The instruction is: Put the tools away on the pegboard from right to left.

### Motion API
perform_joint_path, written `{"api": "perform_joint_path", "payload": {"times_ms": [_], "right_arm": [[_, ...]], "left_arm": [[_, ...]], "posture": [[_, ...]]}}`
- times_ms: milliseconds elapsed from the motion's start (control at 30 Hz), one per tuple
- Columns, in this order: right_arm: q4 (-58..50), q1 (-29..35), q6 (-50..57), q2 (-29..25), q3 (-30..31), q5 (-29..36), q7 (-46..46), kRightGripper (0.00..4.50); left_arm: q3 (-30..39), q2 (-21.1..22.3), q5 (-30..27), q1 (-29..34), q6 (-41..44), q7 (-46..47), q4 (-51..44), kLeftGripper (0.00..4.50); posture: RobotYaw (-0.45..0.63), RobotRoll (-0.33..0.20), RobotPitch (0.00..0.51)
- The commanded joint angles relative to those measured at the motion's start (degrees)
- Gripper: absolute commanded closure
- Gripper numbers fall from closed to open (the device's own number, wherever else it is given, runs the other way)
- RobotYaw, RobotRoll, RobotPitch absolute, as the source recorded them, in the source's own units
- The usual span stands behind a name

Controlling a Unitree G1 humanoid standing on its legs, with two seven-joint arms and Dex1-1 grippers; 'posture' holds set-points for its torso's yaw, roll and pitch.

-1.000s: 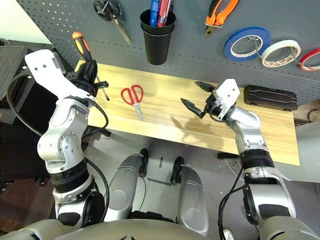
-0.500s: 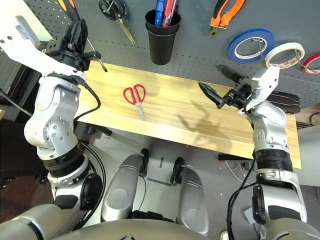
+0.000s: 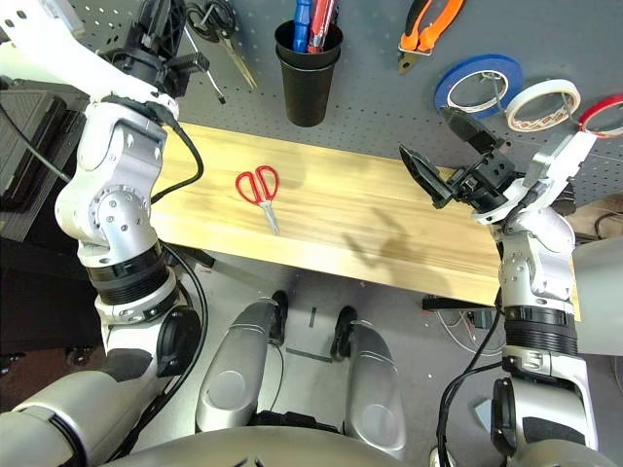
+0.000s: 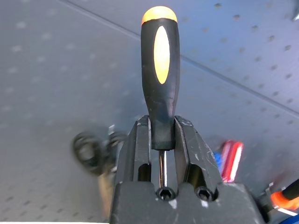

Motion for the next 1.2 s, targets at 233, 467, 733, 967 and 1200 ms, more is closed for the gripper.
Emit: {"api": "perform_joint_path", "payload": {"times_ms": [233, 467, 733, 967, 1200], "right_arm": [[-3.33, 1.08, 0.29, 2.42, 0.59, -0.55, -2.98, 0.00], [-2.61, 0.54, -0.41, 3.74, 1.22, -1.54, -3.48, 0.00], [-1.55, -0.50, -0.95, 5.39, 2.23, -3.02, -4.30, 0.00], [-1.33, -0.23, -2.00, 5.64, 2.28, -3.64, -5.05, 0.00], [-1.42, 0.21, -2.80, 5.80, 2.33, -4.08, -5.67, 0.00]], "left_arm": [[-0.32, 0.08, -2.81, -5.75, -2.00, 0.62, 1.77, 3.96], [-0.24, -0.44, -3.19, -9.11, -4.17, 1.64, 4.95, 3.96], [-1.29, -3.10, -0.68, -14.73, -12.01, 3.78, 16.05, 3.96], [-2.18, -4.06, 0.19, -15.42, -16.04, 3.31, 21.57, 3.96], [-3.22, -5.05, 0.86, -15.61, -19.25, 2.72, 25.67, 3.96]], "posture": [[0.15, 0.000, 0.249], [0.16, 0.000, 0.248], [0.15, 0.000, 0.244], [0.13, 0.000, 0.241], [0.11, 0.000, 0.238]]}}
